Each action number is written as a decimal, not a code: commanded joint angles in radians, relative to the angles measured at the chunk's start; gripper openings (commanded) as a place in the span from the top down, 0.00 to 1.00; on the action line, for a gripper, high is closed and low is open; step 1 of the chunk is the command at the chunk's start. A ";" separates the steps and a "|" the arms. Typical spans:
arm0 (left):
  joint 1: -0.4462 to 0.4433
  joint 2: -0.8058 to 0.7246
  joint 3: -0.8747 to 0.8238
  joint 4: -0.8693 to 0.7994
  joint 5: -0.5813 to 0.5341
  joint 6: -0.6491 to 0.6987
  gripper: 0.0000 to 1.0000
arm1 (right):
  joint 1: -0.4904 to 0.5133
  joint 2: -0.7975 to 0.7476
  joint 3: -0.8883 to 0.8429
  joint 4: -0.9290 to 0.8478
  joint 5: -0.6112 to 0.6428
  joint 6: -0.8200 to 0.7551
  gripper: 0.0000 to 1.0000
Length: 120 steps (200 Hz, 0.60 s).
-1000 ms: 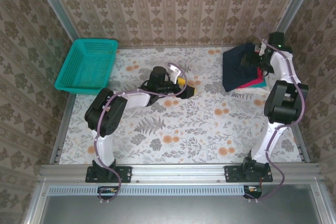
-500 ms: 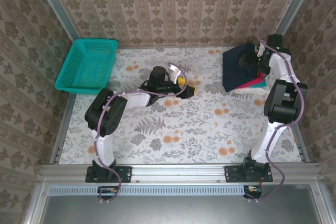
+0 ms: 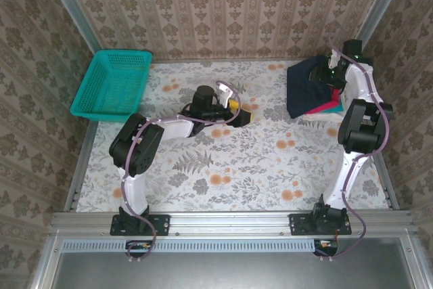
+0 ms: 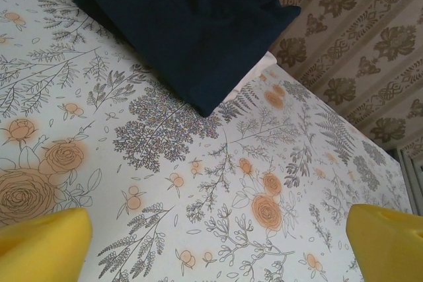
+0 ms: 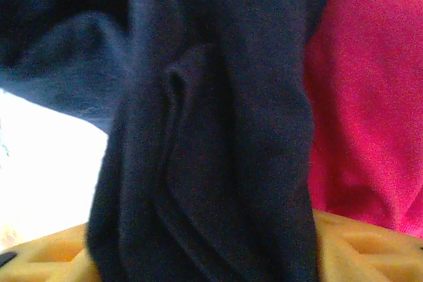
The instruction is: Fold and stack the t-shirts
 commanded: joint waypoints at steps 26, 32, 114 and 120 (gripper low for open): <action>0.010 0.034 -0.007 0.041 0.024 -0.021 0.00 | 0.019 0.019 0.036 -0.044 -0.038 -0.012 0.63; 0.010 0.035 -0.009 0.042 0.026 -0.019 0.00 | 0.020 0.023 0.038 -0.046 -0.041 -0.019 0.63; 0.019 0.041 -0.025 0.066 0.030 -0.035 0.00 | 0.053 0.143 0.183 -0.126 -0.042 -0.070 0.52; 0.019 0.040 -0.027 0.067 0.030 -0.037 0.00 | 0.055 0.150 0.198 -0.135 -0.039 -0.073 0.55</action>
